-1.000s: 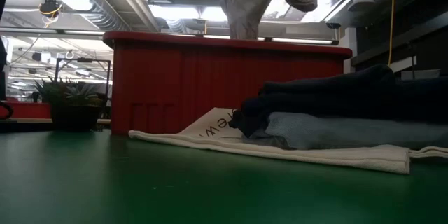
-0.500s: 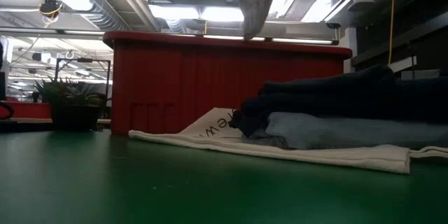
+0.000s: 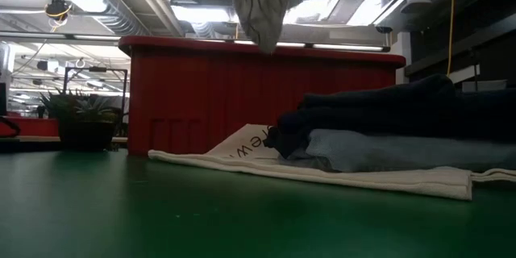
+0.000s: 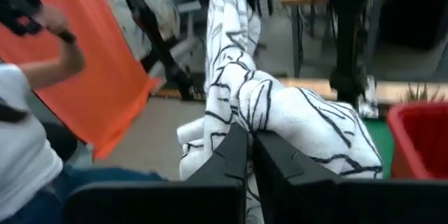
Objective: Fold laundry
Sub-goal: Fold the patterned white shirt
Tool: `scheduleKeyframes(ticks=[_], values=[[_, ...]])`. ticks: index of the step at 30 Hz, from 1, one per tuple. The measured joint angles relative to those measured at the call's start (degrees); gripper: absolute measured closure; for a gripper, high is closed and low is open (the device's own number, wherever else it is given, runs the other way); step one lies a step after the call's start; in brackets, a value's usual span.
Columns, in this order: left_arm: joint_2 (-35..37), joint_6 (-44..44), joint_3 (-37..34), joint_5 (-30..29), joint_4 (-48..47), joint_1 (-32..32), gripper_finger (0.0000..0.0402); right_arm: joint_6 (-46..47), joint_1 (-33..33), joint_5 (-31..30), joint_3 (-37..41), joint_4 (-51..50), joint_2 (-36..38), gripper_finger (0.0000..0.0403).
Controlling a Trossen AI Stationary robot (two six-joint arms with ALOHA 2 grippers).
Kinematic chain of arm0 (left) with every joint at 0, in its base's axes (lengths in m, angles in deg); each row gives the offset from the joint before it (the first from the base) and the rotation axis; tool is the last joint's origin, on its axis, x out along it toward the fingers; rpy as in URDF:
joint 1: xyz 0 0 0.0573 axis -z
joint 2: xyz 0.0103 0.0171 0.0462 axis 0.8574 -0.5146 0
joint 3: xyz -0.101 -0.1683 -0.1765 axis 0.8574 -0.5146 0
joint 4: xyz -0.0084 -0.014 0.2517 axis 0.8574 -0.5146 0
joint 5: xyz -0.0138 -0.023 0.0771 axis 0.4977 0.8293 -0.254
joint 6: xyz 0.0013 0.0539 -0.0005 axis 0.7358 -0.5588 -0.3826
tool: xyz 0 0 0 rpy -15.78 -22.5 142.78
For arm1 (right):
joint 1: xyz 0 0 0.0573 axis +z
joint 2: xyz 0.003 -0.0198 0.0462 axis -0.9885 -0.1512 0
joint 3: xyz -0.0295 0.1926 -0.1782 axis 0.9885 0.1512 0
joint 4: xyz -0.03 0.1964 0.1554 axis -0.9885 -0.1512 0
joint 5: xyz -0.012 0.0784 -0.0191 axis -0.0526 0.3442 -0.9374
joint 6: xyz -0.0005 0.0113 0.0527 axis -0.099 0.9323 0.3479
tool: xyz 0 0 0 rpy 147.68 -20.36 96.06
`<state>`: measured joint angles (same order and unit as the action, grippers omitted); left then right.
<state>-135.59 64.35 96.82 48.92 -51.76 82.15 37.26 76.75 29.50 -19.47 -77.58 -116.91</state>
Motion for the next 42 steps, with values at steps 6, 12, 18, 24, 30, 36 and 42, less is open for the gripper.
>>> scheduleKeyframes(ticks=[6,12,18,24,30,36,42], values=[[-0.2,5.9,-4.0,-6.4,-3.4,5.6,0.0401,-1.5,7.0,-14.3,0.0,-9.4,-2.4,0.0391],[-0.2,9.4,-14.9,-9.6,-1.2,7.4,0.0401,-1.5,10.4,-25.0,0.0,-16.9,-6.6,0.0391],[-0.2,11.5,-27.2,-9.6,10.5,7.2,0.0401,-1.5,10.1,-33.4,0.0,-20.1,-11.8,0.0391],[-0.2,11.6,-35.6,-9.0,23.5,7.1,0.0401,-3.0,10.1,-40.7,0.0,-19.9,-16.9,0.0391],[-0.2,11.8,-37.8,-8.6,24.7,7.1,0.0401,-9.0,10.2,-41.6,0.0,-20.0,-20.3,0.037],[-0.2,11.8,-37.8,-8.0,26.2,6.1,0.0401,-12.1,10.1,-45.9,0.0,-20.1,-21.2,0.0281],[-0.2,11.9,-37.8,-7.8,26.6,5.3,0.0401,-11.9,10.2,-40.3,-0.5,-20.6,-20.6,0.0214]])
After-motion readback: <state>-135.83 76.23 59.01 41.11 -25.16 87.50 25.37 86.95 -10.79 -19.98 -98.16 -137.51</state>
